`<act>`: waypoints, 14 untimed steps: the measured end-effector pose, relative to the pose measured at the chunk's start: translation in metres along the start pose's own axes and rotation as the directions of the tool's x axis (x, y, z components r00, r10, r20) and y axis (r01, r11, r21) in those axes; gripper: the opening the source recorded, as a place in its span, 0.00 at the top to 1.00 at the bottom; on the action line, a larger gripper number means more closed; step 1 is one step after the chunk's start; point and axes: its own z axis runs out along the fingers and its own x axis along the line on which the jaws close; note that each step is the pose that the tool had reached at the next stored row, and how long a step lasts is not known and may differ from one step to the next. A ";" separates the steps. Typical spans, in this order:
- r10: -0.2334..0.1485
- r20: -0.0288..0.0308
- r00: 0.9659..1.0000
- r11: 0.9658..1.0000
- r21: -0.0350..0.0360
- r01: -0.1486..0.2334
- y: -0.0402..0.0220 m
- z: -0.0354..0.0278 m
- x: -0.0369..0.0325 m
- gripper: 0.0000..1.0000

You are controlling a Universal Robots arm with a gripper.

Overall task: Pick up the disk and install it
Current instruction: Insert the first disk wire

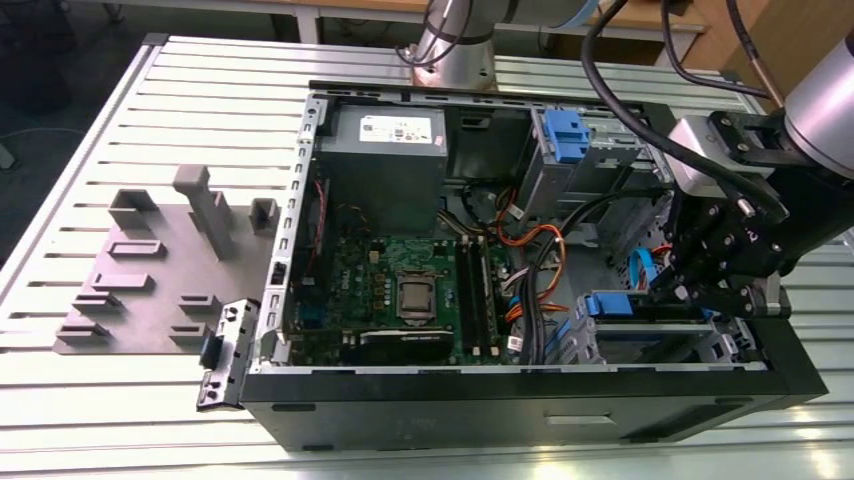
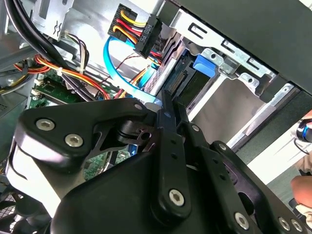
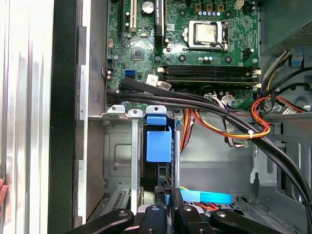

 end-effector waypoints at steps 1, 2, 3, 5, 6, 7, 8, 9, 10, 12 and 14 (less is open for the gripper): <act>0.000 0.000 1.000 1.000 0.000 0.000 0.0000 0.0001 0.0000 0.84; 0.000 0.000 1.000 1.000 0.000 0.000 0.0000 0.0002 0.0000 0.84; 0.000 0.000 1.000 1.000 0.000 0.000 0.0000 0.0002 0.0000 0.84; 0.000 0.001 1.000 1.000 0.000 0.000 0.0000 0.0011 0.0000 0.84; 0.000 0.000 1.000 1.000 0.000 0.000 0.0000 0.0014 0.0000 0.84; 0.000 0.000 1.000 1.000 0.000 0.000 -0.0001 0.0015 0.0000 0.84; 0.000 0.000 1.000 1.000 0.000 0.000 -0.0001 0.0015 0.0000 0.84; 0.000 0.000 1.000 1.000 0.000 0.000 -0.0001 0.0015 0.0000 0.84; 0.000 0.000 1.000 1.000 0.000 0.000 -0.0001 0.0016 0.0000 0.84; 0.000 0.000 1.000 1.000 0.000 0.000 -0.0001 0.0016 0.0000 0.84; 0.000 0.000 1.000 1.000 0.000 0.000 -0.0001 0.0023 0.0000 0.84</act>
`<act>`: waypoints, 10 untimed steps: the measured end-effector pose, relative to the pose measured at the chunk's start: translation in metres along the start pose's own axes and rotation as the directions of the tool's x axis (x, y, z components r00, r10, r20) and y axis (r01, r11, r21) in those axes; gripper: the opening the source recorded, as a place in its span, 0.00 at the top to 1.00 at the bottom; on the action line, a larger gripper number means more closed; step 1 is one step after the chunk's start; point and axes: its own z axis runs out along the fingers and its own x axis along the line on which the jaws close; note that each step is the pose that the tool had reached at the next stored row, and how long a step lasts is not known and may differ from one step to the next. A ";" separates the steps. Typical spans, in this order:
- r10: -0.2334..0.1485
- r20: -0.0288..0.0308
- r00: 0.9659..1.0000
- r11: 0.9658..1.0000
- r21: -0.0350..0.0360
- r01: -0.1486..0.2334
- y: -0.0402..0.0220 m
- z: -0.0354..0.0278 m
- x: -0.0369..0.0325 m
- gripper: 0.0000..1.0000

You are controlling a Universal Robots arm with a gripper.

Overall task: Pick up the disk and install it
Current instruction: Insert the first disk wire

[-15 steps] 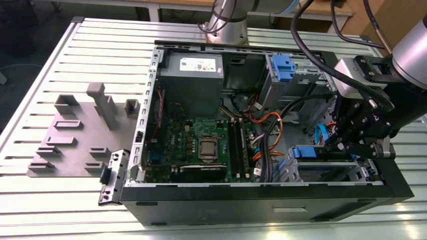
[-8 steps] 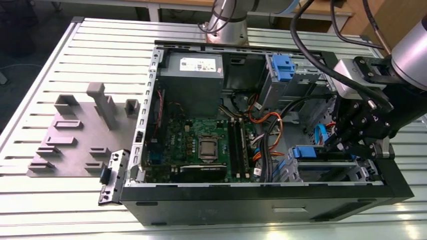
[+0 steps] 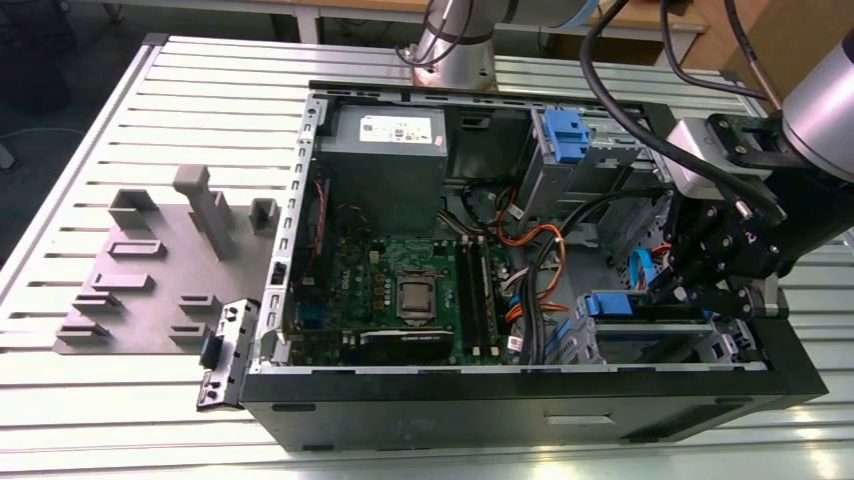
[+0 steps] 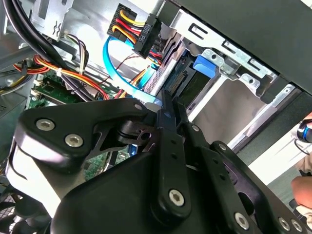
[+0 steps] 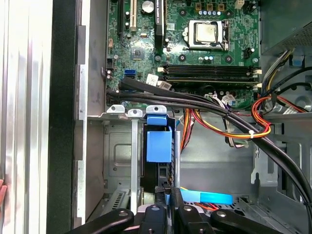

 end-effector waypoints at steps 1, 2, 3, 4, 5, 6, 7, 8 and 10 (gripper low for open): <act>0.000 0.000 1.000 1.000 0.000 0.000 0.0000 0.0002 0.0000 0.84; 0.000 0.000 1.000 1.000 0.000 0.000 0.0000 0.0002 0.0000 0.84; 0.000 0.000 1.000 1.000 0.000 0.000 0.0000 0.0002 0.0000 0.84; 0.000 0.000 1.000 1.000 0.000 0.000 0.0000 0.0002 0.0001 0.84; 0.000 0.000 1.000 1.000 0.000 0.000 0.0000 0.0003 0.0001 0.84; 0.000 0.000 1.000 1.000 0.000 0.000 0.0000 0.0004 0.0001 0.84; 0.000 0.000 1.000 1.000 0.000 0.000 0.0000 0.0004 0.0000 0.84; 0.000 0.000 1.000 1.000 0.000 0.000 0.0000 0.0004 0.0000 0.84; 0.000 0.000 1.000 1.000 0.000 0.000 0.0000 0.0005 0.0000 0.83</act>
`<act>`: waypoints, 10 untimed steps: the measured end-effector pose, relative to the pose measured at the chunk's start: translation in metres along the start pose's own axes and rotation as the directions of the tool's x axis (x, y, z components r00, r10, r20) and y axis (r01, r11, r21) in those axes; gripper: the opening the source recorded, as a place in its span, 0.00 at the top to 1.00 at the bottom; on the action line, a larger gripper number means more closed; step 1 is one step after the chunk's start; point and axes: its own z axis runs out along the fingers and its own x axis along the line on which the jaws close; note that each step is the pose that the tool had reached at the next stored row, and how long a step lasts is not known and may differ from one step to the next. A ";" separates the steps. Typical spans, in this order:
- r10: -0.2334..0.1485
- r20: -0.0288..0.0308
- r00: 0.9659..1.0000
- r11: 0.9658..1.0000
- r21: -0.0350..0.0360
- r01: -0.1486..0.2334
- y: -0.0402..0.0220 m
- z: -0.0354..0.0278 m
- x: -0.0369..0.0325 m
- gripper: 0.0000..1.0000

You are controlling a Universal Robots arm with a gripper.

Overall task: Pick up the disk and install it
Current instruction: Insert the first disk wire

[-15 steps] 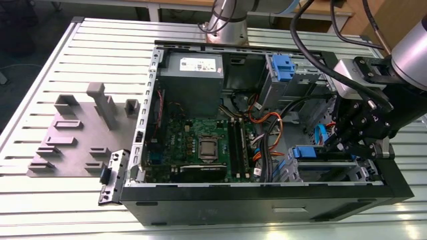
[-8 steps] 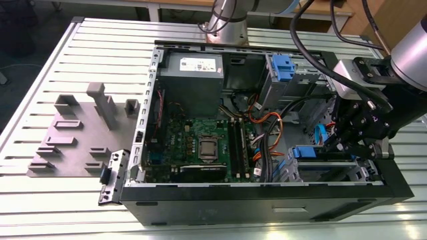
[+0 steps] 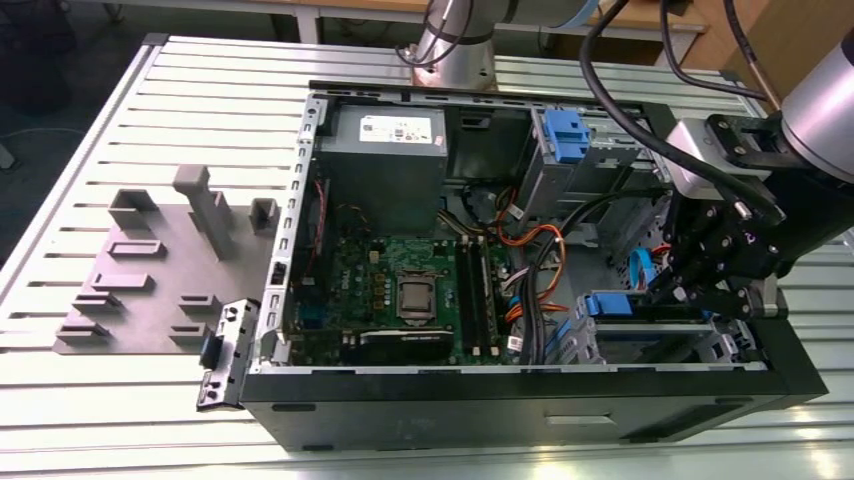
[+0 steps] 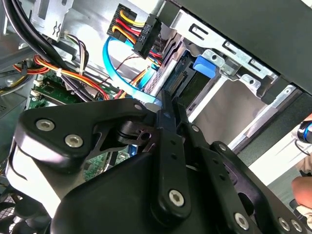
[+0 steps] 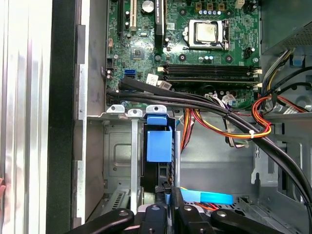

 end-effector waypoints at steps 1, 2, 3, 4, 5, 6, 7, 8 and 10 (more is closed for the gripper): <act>0.000 0.000 1.000 1.000 0.000 0.000 0.0000 0.0001 0.0000 0.83; 0.000 0.000 1.000 1.000 0.000 0.000 0.0000 0.0001 0.0000 0.77; 0.000 0.000 1.000 1.000 0.000 0.000 0.0000 0.0001 0.0000 0.77; 0.000 0.000 1.000 1.000 0.000 0.000 0.0000 0.0001 0.0000 0.71; 0.000 0.000 1.000 1.000 0.000 0.000 0.0000 0.0001 0.0000 0.71; 0.000 0.000 1.000 1.000 0.000 0.000 0.0000 0.0001 0.0000 0.71; 0.000 0.000 1.000 1.000 0.000 0.000 0.0000 0.0000 0.0000 0.71; 0.000 0.000 1.000 1.000 0.000 0.000 0.0000 0.0000 0.0000 0.71; 0.000 0.000 1.000 1.000 0.000 0.000 0.0001 -0.0013 0.0000 0.71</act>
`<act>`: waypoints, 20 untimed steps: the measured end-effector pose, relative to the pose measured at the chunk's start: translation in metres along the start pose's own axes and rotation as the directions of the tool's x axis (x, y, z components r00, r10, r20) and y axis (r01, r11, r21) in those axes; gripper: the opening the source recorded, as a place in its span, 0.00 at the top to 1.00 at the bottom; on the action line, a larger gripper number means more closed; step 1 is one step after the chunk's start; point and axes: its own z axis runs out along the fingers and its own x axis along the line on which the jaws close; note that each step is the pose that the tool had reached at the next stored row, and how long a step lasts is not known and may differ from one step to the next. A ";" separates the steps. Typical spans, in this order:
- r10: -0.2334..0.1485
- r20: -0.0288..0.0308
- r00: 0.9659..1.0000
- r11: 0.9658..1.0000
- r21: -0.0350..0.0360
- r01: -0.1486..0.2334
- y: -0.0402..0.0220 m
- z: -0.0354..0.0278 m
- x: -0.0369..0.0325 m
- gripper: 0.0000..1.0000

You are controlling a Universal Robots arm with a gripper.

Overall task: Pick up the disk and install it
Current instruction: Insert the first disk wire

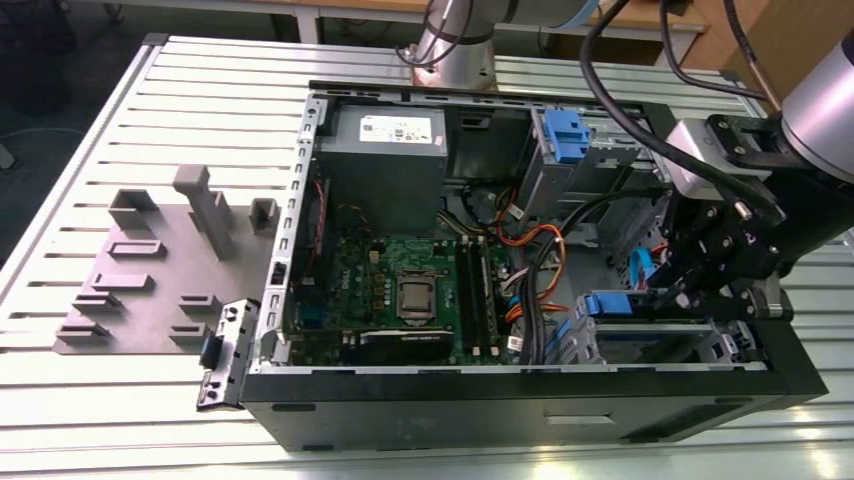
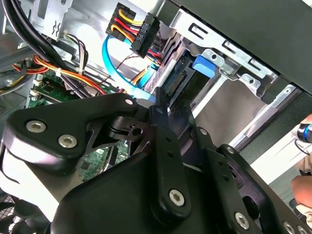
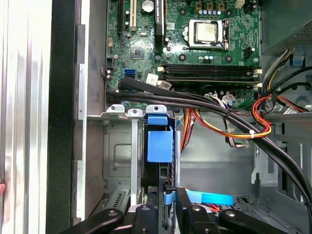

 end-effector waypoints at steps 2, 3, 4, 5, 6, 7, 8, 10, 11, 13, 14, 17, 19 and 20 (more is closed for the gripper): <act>0.000 0.000 1.000 1.000 0.000 0.000 0.0001 -0.0028 -0.0001 0.71; 0.000 0.000 1.000 1.000 0.000 0.000 0.0002 -0.0048 -0.0001 0.71; 0.000 0.000 1.000 1.000 0.000 0.000 0.0003 -0.0069 -0.0001 0.71; 0.000 0.000 1.000 1.000 0.000 0.000 0.0004 -0.0090 -0.0002 0.71; 0.000 0.000 1.000 1.000 0.000 0.000 0.0004 -0.0112 -0.0002 0.71; 0.000 0.000 1.000 1.000 0.000 0.000 0.0005 -0.0132 -0.0003 0.71; 0.000 0.000 1.000 1.000 0.000 0.000 0.0006 -0.0148 -0.0003 0.71; 0.000 0.000 1.000 1.000 0.000 0.000 0.0007 -0.0172 -0.0004 0.71; 0.000 0.000 1.000 1.000 0.000 0.000 0.0007 -0.0182 -0.0004 0.71; 0.000 0.000 1.000 1.000 0.000 0.000 0.0008 -0.0190 -0.0004 0.71; 0.000 0.001 1.000 1.000 0.000 0.000 0.0008 -0.0190 -0.0005 0.71; 0.000 0.000 1.000 1.000 0.000 0.000 0.0008 -0.0192 -0.0005 0.71; 0.000 0.000 1.000 1.000 0.000 0.000 0.0007 -0.0193 -0.0005 0.71; 0.000 0.000 1.000 1.000 0.000 0.000 0.0006 -0.0193 -0.0005 0.71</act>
